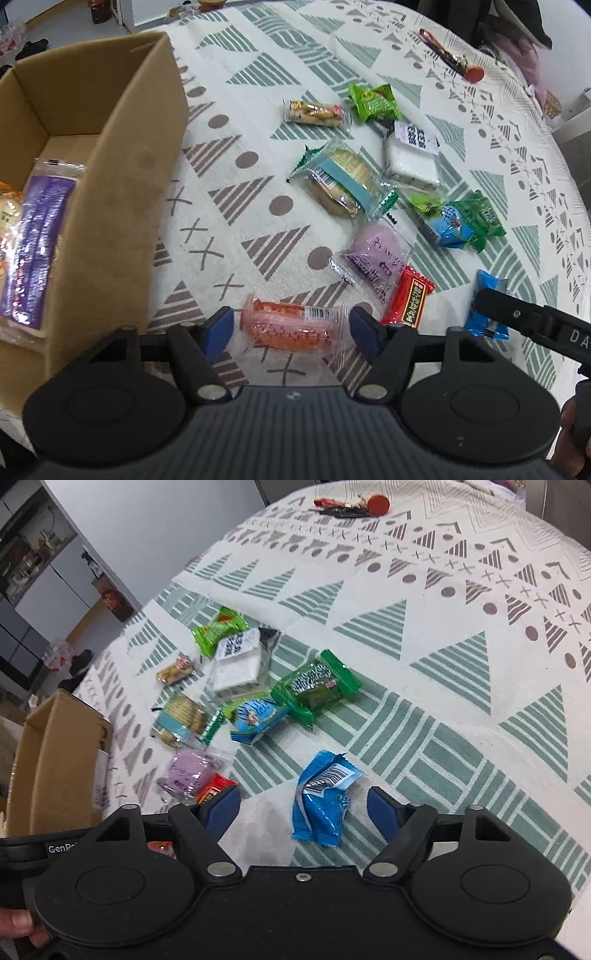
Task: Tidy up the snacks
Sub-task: 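Grasp the pink pastry with the left gripper while the right gripper grasps the blue candy, then drop the pink pastry into the box with the left gripper while the right drops the blue candy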
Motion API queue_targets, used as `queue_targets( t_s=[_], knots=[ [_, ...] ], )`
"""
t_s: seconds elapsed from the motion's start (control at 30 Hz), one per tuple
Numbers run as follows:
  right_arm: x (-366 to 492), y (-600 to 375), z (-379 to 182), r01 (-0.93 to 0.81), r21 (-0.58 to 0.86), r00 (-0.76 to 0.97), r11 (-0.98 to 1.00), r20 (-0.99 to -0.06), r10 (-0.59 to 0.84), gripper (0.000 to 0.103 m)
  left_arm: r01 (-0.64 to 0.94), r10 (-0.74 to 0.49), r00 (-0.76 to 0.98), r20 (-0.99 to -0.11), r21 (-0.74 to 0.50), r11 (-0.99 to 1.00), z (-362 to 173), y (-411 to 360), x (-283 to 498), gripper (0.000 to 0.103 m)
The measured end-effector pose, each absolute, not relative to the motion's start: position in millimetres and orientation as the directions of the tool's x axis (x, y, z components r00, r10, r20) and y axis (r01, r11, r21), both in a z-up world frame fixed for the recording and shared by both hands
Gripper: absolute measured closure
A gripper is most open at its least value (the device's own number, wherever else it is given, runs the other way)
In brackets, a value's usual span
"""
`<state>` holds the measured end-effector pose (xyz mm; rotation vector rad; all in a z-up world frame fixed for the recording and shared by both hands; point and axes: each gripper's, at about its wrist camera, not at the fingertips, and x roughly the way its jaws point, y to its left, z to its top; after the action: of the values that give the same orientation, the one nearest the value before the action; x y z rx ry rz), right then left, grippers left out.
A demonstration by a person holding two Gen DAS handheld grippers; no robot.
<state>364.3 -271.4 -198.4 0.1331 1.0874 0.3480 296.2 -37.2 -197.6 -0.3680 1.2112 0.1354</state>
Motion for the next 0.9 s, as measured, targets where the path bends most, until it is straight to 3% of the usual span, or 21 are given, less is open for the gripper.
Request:
queue_targets(
  t_s=[0.17,0.23,0.4,0.9],
  knots=[
    [369,-266,-208,-0.22,0.24,0.388,0.946,-0.868,0.31,0.055,-0.323,-0.086,0.335,-0.938,-0.199,0.925,-204,-38,301,0.047],
    [369,-266,-208,-0.228,0.217,0.389,0.949,-0.873,0.293,0.071,-0.313,-0.085,0.334,-0.939,-0.196,0.93,-203,-39,301,0.05],
    [368,-271,-202,-0.225,0.273,0.379,0.935,-0.86,0.342,0.073,-0.309,-0.099,0.336,-0.937,-0.209,0.928,-199,-40,300,0.057],
    [330,-246,-153,-0.298,0.329,0.437,0.896,-0.788,0.434,0.073,-0.319,-0.063,0.465,-0.883,-0.233,0.919,-134,-18,259,0.057]
  ],
)
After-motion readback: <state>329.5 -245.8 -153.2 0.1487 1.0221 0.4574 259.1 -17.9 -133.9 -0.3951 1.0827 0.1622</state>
